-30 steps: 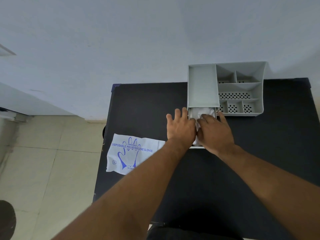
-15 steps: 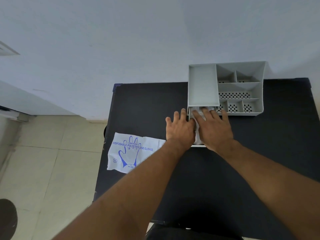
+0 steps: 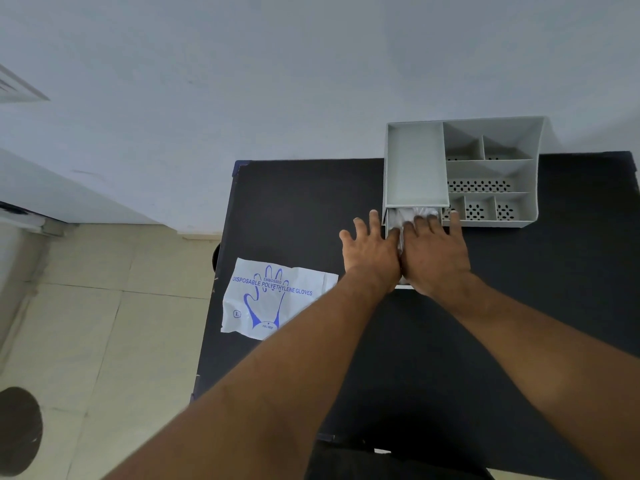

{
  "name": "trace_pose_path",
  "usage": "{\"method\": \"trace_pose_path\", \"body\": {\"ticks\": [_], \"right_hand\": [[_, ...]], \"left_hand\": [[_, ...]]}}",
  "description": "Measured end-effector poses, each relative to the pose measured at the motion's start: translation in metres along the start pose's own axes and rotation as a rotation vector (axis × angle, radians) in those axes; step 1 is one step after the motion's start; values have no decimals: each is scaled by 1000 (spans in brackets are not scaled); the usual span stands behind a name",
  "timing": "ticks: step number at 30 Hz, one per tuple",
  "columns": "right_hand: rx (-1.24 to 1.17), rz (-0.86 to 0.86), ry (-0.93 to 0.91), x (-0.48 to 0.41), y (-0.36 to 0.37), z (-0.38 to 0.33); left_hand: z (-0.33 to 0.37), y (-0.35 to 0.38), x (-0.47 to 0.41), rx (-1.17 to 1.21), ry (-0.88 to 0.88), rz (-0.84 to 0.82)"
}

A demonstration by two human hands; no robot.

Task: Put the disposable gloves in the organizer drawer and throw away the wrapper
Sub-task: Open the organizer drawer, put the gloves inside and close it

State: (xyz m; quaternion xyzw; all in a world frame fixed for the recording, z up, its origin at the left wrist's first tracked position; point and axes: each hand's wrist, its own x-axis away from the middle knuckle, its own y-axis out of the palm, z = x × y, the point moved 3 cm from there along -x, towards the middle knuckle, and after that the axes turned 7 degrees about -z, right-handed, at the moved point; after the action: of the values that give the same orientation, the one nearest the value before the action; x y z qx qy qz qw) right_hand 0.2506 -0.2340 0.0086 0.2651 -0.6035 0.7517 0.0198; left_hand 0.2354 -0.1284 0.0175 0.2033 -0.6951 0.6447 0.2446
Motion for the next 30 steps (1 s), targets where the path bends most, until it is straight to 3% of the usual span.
{"method": "trace_pose_path", "body": {"ticks": [3,8,11,13,17,19,26,30], "right_hand": [[-93,68,-14,9,0,-3],[-250,314,-9,25,5,-5],[-270,354,-47,30,8,-6],[-257,308,-71,31,10,-6],[-213,177,-54,29,16,-3],[-170,118,-60,29,16,-4],[-153,27,-80,29,23,-2],[-214,88,-78,40,23,-7]], "left_hand": [[-2,-2,2,14,16,21],[-13,1,10,202,31,358],[-16,6,13,362,18,413],[-18,12,12,566,-40,357],[-17,29,7,1067,-123,40],[-18,34,7,1111,-132,-56],[-11,36,5,1179,-195,-107],[-12,38,3,1177,-229,-145]]}}
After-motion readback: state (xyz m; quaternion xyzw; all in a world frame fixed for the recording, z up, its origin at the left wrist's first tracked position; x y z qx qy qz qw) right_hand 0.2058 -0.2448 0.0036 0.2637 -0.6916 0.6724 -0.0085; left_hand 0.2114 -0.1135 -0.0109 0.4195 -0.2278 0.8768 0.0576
